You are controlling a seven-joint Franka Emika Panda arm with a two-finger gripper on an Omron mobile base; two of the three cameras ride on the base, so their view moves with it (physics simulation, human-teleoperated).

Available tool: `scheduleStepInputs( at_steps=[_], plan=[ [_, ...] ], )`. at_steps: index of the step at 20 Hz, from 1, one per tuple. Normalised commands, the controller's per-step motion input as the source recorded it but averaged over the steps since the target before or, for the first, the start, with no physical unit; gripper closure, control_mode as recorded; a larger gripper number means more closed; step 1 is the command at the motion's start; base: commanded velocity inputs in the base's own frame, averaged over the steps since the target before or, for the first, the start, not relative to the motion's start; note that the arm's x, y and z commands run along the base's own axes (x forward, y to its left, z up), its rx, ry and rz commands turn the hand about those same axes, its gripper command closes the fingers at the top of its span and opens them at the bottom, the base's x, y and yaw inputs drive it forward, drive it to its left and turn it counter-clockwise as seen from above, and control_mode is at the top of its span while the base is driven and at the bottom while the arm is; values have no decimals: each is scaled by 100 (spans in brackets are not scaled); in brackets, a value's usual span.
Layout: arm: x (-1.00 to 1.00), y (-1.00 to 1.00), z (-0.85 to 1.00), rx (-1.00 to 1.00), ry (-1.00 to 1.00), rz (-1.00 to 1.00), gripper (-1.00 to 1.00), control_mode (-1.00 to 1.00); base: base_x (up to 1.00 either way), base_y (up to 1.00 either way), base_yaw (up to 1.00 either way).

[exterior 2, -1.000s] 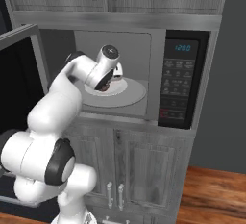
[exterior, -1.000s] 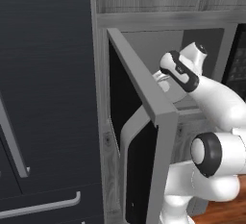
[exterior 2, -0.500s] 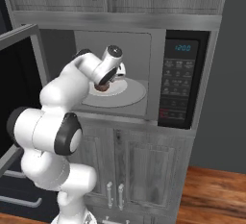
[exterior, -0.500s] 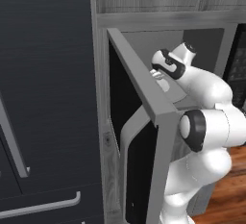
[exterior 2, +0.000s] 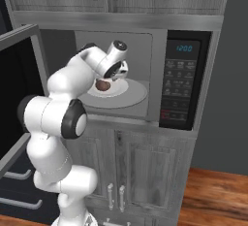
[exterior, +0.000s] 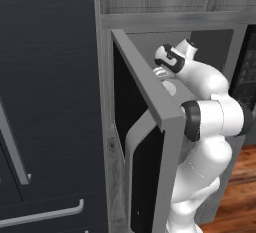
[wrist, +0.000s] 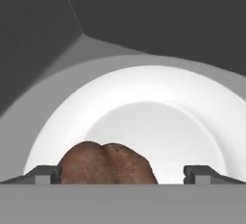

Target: Retrieve the reheated potato from the microwave, then place the potato, cheese, and condiment on the cutting board.

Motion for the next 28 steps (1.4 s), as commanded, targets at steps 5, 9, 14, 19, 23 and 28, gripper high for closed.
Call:
scheduleStepInputs(
  at_steps=[5,9,14,19,23,28],
  plan=[
    [3,0,-25,-2,3,14,-100,-100,0,0,0],
    [-10,0,-35,-1,7,15,-100,-100,0,0,0],
    [-5,0,-25,0,6,9,-100,-100,0,0,0],
    [-1,0,-15,0,0,5,-100,-100,0,0,0],
    [-17,0,-20,0,0,5,-100,-100,0,0,0],
    [-26,0,-27,0,-3,1,-100,-100,0,0,0]
  ],
)
